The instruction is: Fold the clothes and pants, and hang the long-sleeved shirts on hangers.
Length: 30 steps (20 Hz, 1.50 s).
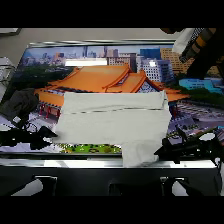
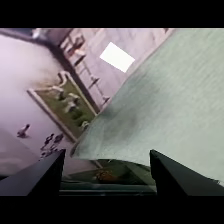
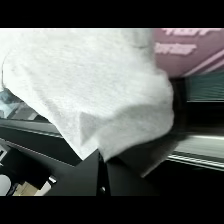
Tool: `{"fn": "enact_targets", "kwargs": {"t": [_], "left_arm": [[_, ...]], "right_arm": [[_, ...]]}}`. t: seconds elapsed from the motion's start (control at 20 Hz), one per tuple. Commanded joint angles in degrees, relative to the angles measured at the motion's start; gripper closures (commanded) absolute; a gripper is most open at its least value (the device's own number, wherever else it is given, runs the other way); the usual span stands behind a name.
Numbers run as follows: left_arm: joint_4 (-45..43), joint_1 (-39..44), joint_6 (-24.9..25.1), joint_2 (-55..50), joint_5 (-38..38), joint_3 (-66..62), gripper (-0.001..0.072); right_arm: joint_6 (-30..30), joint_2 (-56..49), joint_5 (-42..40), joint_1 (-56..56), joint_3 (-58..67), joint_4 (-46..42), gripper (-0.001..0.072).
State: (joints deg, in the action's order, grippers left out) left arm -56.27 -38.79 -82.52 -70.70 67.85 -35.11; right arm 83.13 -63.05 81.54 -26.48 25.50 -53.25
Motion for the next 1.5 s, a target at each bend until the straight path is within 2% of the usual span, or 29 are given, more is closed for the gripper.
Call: {"fn": "enact_targets", "kwargs": {"t": [0.0, 0.05, 0.1, 0.25, 0.35, 0.45, 0.6, 0.7, 0.8, 0.9, 1.0, 1.1, 1.25, 1.3, 1.45], "left_arm": [[0.79, 1.81, 0.11, -0.44, -2.43, 0.11, 0.0114], [0.79, 2.25, 0.13, -0.42, -2.32, 0.11, 0.0236], [0.81, 2.56, 0.11, -0.42, -2.27, 0.11, 0.0400], [0.76, 2.84, 0.35, -0.37, -0.52, 0.11, 0.0679], [0.52, 2.80, 1.14, 0.26, 2.16, 0.02, 0.0680], [-0.85, 2.80, -1.18, 2.89, 4.20, 0.04, 0.0681], [-5.40, 2.82, -6.58, 12.11, 5.70, 0.02, 0.0681], [-6.54, 2.93, -6.16, 18.27, 7.06, 0.02, 0.0681], [-6.25, 2.95, -6.25, 21.03, 6.10, -0.76, 0.0682], [-3.76, 3.10, -6.16, 20.09, 3.34, -3.08, 0.0682], [-3.04, 4.90, -6.21, 17.62, -1.53, -6.43, 0.0682], [-3.06, 8.33, -6.19, 13.00, -5.40, -10.40, 0.0682], [-3.08, 13.62, -6.21, 3.39, -10.32, -16.74, 0.0682], [-3.08, 14.95, -6.21, -0.24, -11.41, -19.43, 0.0682], [-3.10, 17.57, -6.21, -10.10, -11.98, -28.28, 0.0682]], "right_arm": [[0.87, 3.10, -1.51, -0.04, 0.02, 0.24, 0.0675], [1.73, 4.42, -2.23, -0.04, 0.02, 0.24, 0.0675], [2.45, 5.79, -2.78, -0.04, 0.02, 0.24, 0.0675], [3.54, 9.44, -2.45, -0.04, 0.02, 0.22, 0.0675], [3.72, 12.13, -0.37, -0.04, 0.02, 0.24, 0.0676], [3.76, 16.44, 3.23, -0.04, 0.02, 0.09, 0.0676], [9.55, 27.45, 8.74, -0.04, 0.02, 0.68, 0.0677], [11.30, 36.54, 10.73, -0.04, 0.81, 3.45, 0.0678], [10.29, 42.14, 7.32, -0.04, 2.27, 7.54, 0.0678], [7.61, 42.16, -0.96, -0.04, 3.34, 11.28, 0.0678], [4.13, 37.05, -9.42, -0.04, 3.50, 14.16, 0.0678], [-4.09, 27.69, -15.58, 0.02, 3.54, 22.43, 0.0678], [-17.84, 11.21, -18.64, 0.02, 7.10, 32.92, 0.0678], [-21.29, 6.10, -19.41, 0.02, 9.27, 34.32, 0.0678], [-25.00, -7.98, -23.17, 3.58, 18.23, 32.81, 0.0678]]}}
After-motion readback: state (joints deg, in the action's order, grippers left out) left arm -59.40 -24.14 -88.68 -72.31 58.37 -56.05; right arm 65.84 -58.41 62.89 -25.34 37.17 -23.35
